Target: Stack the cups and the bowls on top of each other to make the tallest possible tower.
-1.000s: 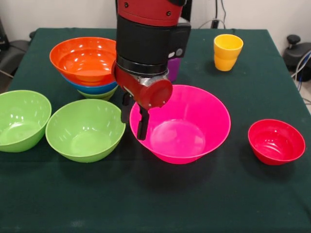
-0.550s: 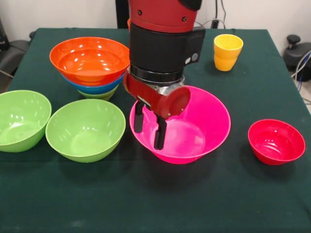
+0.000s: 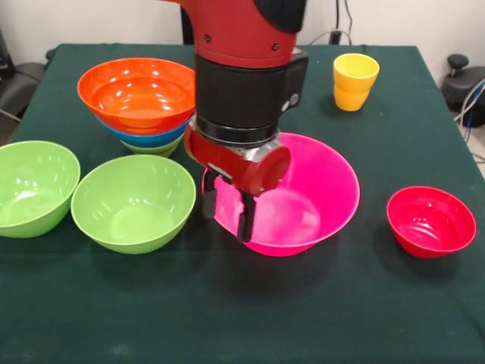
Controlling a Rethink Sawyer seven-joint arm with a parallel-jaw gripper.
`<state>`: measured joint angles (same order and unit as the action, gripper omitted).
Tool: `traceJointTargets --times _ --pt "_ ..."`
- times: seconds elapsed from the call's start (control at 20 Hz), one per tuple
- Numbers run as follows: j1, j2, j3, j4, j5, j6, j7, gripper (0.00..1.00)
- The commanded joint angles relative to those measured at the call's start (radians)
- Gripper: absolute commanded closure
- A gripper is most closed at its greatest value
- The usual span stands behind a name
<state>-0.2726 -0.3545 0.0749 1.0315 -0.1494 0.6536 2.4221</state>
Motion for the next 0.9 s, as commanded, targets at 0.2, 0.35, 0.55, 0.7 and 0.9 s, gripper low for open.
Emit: traceJointTargets --times 0.2,0.35,0.55,0.7,0.9 --pt "-0.056 0.029 0.080 0.013 -0.072 0.095 -0.246 0.00" --pt "-0.059 0.034 0.075 -0.001 -0.080 0.096 -0.244 0.00" --pt "-0.074 0.047 0.074 -0.028 -0.081 0.129 -0.258 0.00" --pt "-0.066 0.056 0.066 -0.042 -0.083 0.145 -0.246 0.00" --pt "-0.047 0.074 0.051 -0.057 -0.096 0.134 -0.225 0.00"
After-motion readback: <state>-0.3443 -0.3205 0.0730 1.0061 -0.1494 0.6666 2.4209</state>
